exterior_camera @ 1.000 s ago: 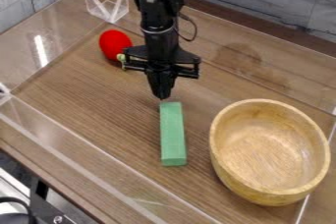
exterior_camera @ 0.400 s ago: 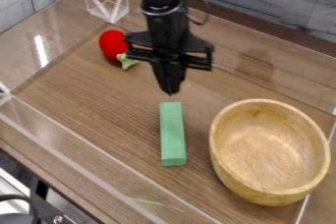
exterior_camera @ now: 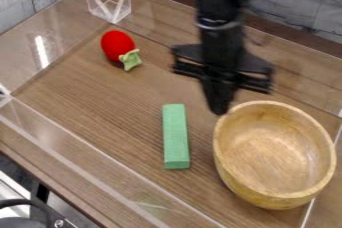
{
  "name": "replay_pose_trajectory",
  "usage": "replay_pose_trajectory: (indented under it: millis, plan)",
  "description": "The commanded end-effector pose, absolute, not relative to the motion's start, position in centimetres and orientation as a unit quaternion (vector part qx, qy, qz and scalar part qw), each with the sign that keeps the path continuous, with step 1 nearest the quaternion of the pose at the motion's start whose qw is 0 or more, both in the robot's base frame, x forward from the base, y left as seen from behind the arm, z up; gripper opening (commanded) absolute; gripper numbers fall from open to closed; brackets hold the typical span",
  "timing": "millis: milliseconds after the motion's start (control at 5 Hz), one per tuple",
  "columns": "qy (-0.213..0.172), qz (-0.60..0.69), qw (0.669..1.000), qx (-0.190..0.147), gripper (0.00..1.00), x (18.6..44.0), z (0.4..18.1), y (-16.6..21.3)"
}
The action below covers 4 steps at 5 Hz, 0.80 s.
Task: Put the green object in the brown bowl
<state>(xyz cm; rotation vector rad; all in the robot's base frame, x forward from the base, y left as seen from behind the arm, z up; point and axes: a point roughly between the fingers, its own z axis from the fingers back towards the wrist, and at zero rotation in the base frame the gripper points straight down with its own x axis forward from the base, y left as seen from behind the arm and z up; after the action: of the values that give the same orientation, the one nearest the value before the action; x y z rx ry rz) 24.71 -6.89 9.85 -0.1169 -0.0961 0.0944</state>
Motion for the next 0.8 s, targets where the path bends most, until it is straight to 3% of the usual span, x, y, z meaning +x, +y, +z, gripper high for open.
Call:
replay_pose_trajectory:
  millis: [0, 200, 400, 600]
  plan:
    - [-0.065, 0.004, 0.995, -0.07, 0.0, 23.9, 10.7, -10.9]
    - [-0.067, -0.024, 0.994, -0.08, 0.0, 22.1, 10.0, -13.5]
    - [-0.073, -0.043, 0.993, -0.08, 0.0, 22.0, 9.2, -14.2]
    - [-0.075, -0.043, 0.993, -0.081, 1.0, 21.9, 9.2, -14.2]
